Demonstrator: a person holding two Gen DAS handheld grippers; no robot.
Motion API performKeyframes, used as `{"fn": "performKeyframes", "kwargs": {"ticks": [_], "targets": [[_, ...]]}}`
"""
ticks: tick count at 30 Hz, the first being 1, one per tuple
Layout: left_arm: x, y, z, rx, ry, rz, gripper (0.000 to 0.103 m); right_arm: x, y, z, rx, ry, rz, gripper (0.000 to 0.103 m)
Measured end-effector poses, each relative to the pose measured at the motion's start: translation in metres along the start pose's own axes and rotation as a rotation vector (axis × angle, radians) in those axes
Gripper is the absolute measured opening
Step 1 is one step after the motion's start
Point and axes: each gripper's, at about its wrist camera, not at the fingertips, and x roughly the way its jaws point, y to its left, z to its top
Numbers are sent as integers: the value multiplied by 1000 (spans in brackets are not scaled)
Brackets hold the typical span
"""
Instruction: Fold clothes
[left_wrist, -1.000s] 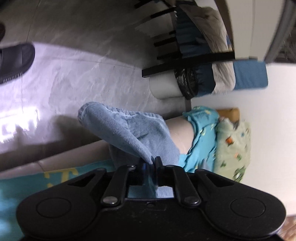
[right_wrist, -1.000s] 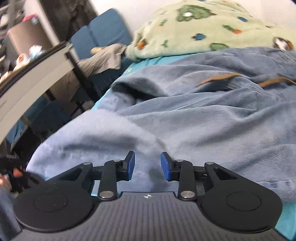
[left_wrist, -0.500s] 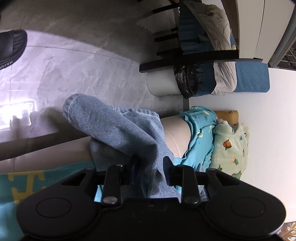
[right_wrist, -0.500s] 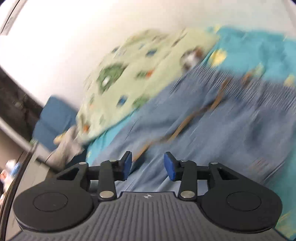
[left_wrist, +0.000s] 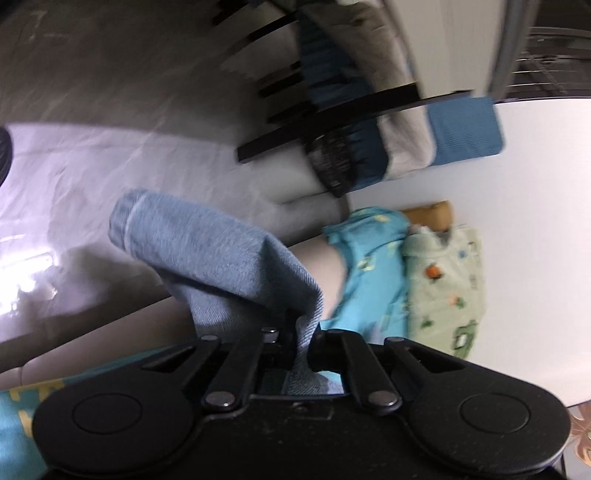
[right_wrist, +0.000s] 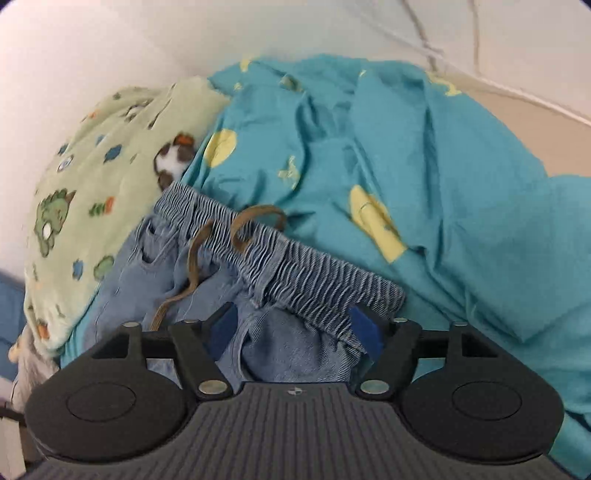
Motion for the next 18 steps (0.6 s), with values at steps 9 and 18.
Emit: {"fn": "performKeyframes", "kwargs": {"ticks": [9,18], "targets": [[-12,12,-14,-85,9,113,3,-2,-26,-2,75,25,9,75],[-13,20,-19,-96,33,124,3,3,-10,9,58,-40,218,22]]}}
